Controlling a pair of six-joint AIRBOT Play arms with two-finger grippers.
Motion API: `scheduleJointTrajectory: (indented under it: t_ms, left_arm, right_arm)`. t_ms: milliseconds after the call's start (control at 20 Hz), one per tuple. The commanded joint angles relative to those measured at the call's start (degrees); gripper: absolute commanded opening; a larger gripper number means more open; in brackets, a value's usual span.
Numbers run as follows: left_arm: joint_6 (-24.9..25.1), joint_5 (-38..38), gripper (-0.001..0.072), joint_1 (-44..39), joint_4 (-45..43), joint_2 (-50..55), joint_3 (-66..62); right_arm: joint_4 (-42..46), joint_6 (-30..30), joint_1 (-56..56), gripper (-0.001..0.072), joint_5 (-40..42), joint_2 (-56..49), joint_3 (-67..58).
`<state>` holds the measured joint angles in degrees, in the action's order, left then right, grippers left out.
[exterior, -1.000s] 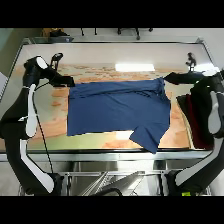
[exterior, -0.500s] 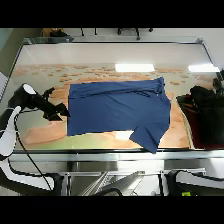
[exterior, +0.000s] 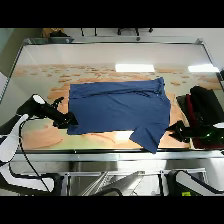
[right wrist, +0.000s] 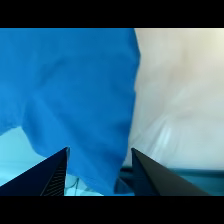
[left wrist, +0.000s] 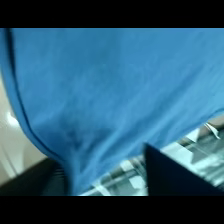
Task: Fold the shirts.
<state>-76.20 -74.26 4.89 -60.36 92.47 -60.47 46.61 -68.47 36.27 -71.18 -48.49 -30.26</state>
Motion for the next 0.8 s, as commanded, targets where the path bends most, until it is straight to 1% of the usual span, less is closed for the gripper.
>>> scheduleJointTrajectory:
  t_ms: [0,100,150,300,350,400,450,500,550,600,750]
  left_arm:
    - [0.20,0.46,0.0026,-1.27,0.39,-0.17,-2.89]
    - [0.17,0.79,0.0017,-1.27,0.42,-0.17,-3.45]
    - [0.17,0.81,0.0017,-1.27,0.37,-0.17,-3.39]
    - [0.20,0.79,0.0017,-1.27,0.35,-0.17,-3.37]
    - [0.20,0.79,0.0017,-1.27,0.33,-0.17,-3.37]
    - [0.20,0.59,0.0018,-1.27,0.33,-0.17,-3.39]
    - [0.20,0.15,0.0017,-1.27,0.15,-0.17,-3.39]
    - [0.20,-0.68,0.0018,-1.25,-0.46,-0.17,-3.39]
    - [0.17,-1.55,0.0017,-1.27,-1.66,-0.17,-3.39]
    - [0.17,-3.04,0.0017,-1.27,-3.37,-0.17,-3.37]
    - [-0.37,-7.91,0.0017,-1.01,-9.64,-0.20,-3.30]
  right_arm:
    - [0.13,1.97,0.04,0.0462,3.34,0.31,5.20]
    - [0.09,3.08,-0.02,0.0461,5.92,-0.70,6.58]
    - [-0.85,4.72,-0.31,0.0462,6.97,-1.81,6.84]
    - [-6.78,9.49,-3.93,0.0449,9.14,-5.97,6.82]
    - [-8.81,10.82,-5.86,0.0311,9.90,-7.37,6.69]
    - [-10.67,11.82,-7.21,0.0200,9.92,-8.28,6.51]
    - [-11.61,12.33,-8.13,0.0109,9.14,-8.61,6.10]
    - [-11.41,12.35,-8.61,0.0041,7.89,-8.28,5.57]
    - [-10.64,11.37,-8.55,0.0023,6.60,-7.43,5.27]
    - [-8.07,7.72,-8.52,0.0023,5.62,-5.84,5.27]
    - [4.66,-4.11,-8.57,0.0022,1.03,0.26,5.38]
